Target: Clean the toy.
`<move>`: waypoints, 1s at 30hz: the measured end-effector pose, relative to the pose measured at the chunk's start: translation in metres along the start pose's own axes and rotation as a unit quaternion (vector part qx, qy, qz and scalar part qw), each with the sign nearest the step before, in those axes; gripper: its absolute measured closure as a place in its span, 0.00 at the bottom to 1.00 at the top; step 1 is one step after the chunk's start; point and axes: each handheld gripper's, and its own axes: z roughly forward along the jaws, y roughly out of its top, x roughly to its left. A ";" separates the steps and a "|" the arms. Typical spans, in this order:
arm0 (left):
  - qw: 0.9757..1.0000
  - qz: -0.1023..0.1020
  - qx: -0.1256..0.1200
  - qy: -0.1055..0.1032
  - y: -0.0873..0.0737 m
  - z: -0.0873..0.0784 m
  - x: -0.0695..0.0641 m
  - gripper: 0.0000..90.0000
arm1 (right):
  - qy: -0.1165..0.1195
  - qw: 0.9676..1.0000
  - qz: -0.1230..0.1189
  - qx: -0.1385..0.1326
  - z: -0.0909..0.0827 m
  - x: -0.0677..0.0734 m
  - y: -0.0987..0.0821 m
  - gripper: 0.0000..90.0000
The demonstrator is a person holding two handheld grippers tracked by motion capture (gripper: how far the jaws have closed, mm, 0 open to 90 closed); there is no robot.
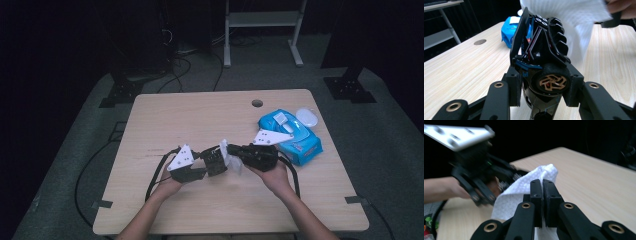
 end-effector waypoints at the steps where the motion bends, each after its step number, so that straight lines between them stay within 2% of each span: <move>1: 1.000 0.001 0.000 0.000 0.000 0.000 0.000 0.64 | 0.006 1.000 -0.006 -0.003 0.002 0.004 0.004 0.96; 4: 1.000 0.000 0.001 0.000 0.000 0.000 0.000 0.64 | 0.014 0.999 -0.029 0.001 0.011 0.013 0.014 0.96; 6: 1.000 -0.003 -0.002 0.000 -0.001 0.000 0.000 0.64 | 0.010 0.999 -0.041 0.008 0.017 0.015 0.016 0.96; 10: 1.000 -0.007 -0.003 -0.001 -0.001 -0.001 0.001 0.64 | 0.007 0.999 -0.040 0.012 0.020 0.011 0.011 0.96; 16: 1.000 -0.002 -0.003 0.000 0.000 0.002 -0.001 0.64 | -0.010 0.999 -0.034 0.021 0.011 0.003 0.007 0.96; 22: 1.000 -0.003 -0.003 0.001 0.000 0.003 -0.001 0.64 | -0.001 0.998 -0.058 0.024 0.019 0.017 0.016 0.96; 26: 1.000 -0.005 -0.005 0.001 0.000 0.004 -0.001 0.64 | 0.019 0.997 -0.070 0.029 0.028 0.027 0.021 0.96; 28: 1.000 -0.009 -0.007 0.001 -0.001 0.003 0.000 0.64 | 0.022 0.996 -0.077 0.034 0.030 0.028 0.021 0.96; 30: 1.000 -0.010 -0.008 0.001 -0.001 0.003 0.000 0.64 | 0.017 0.997 -0.073 0.035 0.028 0.026 0.021 0.96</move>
